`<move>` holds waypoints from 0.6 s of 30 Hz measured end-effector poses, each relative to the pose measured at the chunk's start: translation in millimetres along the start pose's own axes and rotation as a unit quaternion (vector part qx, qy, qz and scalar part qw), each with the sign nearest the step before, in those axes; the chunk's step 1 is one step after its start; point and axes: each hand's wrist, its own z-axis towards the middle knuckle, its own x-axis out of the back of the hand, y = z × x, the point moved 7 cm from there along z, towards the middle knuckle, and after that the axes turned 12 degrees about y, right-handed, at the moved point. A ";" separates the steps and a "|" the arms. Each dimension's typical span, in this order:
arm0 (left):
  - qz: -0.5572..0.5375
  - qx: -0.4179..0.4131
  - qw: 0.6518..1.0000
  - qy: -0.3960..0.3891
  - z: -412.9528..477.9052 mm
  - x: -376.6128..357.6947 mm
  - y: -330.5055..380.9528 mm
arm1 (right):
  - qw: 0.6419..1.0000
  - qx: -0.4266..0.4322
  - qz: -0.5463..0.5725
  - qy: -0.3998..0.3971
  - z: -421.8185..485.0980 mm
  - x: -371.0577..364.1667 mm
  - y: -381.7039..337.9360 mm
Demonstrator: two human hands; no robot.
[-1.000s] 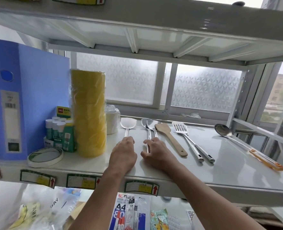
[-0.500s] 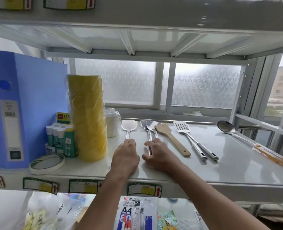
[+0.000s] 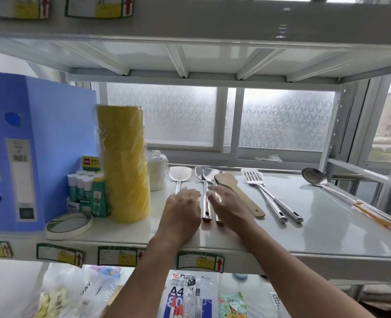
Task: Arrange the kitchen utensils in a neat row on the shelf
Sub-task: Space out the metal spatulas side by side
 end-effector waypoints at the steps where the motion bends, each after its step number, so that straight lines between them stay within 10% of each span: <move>1: 0.000 -0.031 0.999 -0.019 -0.8 -2.8 4.8 | 0.999 -0.004 0.002 0.046 3.9 10.4 5.4; 4: 0.016 -0.088 0.993 -0.082 -4.0 -12.4 12.3 | 0.988 0.010 -0.078 0.130 9.1 37.2 26.1; 10: 0.015 -0.110 0.989 -0.102 -7.1 -14.5 15.0 | 0.981 -0.058 -0.184 -0.020 8.0 29.3 72.7; 18: 0.014 -0.091 0.991 -0.101 -8.9 -7.9 18.0 | 0.976 -0.105 -0.190 0.000 18.7 36.7 108.6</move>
